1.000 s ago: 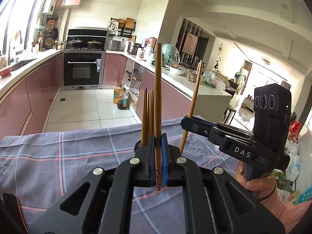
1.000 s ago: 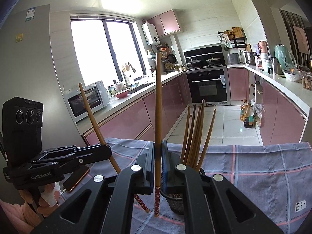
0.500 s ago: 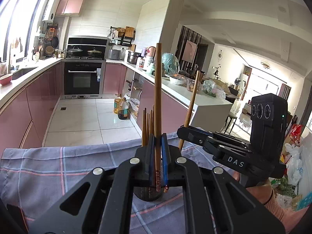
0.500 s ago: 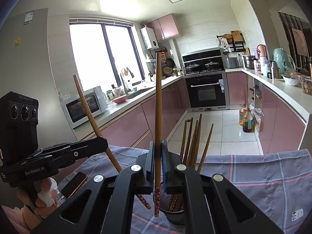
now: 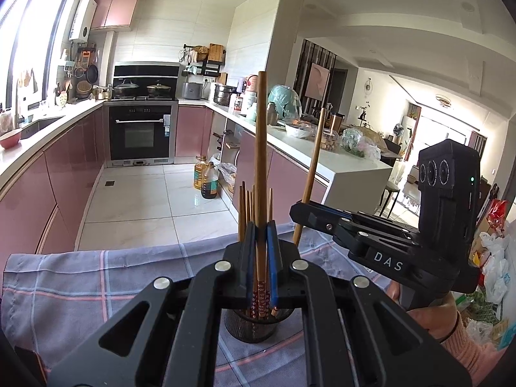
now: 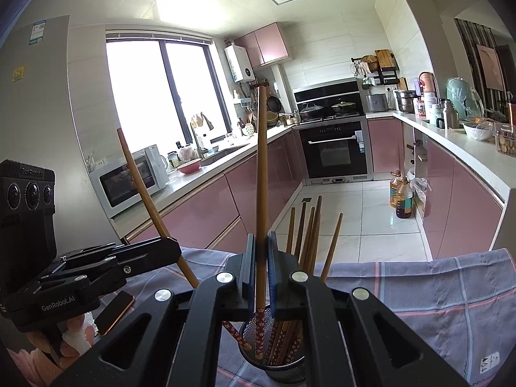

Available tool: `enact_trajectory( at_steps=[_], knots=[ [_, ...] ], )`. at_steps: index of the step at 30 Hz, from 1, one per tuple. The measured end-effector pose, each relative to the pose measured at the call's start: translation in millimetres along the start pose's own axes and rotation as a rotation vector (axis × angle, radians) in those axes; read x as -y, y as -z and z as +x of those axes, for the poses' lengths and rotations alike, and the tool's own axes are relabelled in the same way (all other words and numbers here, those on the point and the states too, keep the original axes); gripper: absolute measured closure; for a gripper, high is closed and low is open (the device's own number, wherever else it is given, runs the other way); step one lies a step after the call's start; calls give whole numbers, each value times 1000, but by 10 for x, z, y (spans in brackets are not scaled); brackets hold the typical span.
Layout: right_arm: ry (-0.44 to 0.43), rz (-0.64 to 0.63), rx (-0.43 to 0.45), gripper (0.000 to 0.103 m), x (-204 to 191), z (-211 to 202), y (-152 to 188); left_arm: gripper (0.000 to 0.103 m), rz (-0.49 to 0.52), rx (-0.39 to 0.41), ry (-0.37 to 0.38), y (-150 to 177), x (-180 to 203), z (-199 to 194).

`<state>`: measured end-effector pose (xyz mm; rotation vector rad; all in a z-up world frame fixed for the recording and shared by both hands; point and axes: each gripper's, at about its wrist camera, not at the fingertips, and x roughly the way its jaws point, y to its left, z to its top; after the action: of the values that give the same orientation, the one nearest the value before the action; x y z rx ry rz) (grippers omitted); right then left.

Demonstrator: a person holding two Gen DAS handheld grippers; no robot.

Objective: Organize utensils
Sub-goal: 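Lower the left tool's chopstick into the mesh cup while the right tool lowers its own in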

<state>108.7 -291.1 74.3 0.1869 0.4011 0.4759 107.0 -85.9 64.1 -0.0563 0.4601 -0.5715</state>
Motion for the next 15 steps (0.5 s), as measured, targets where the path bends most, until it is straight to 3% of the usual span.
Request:
enact_trajectory(
  at_steps=[15],
  knots=[
    [41,10,-36,97,43,223,96,96,15,-46,-4,107,69,55]
  ],
)
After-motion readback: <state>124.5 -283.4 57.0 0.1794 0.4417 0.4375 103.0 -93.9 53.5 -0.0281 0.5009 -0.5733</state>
